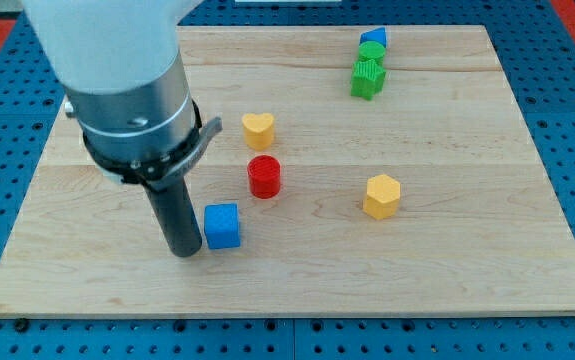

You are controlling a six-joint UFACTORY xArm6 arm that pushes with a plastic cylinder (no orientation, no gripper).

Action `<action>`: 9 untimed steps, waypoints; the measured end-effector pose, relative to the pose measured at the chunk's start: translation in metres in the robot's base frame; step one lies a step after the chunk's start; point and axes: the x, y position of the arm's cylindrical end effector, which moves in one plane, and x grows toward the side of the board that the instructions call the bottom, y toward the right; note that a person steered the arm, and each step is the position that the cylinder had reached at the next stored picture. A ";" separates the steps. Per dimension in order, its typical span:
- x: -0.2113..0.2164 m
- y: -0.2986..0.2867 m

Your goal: Move blue cube to the right of green star

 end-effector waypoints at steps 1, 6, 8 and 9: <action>-0.009 0.029; -0.116 0.086; -0.132 0.060; -0.132 0.114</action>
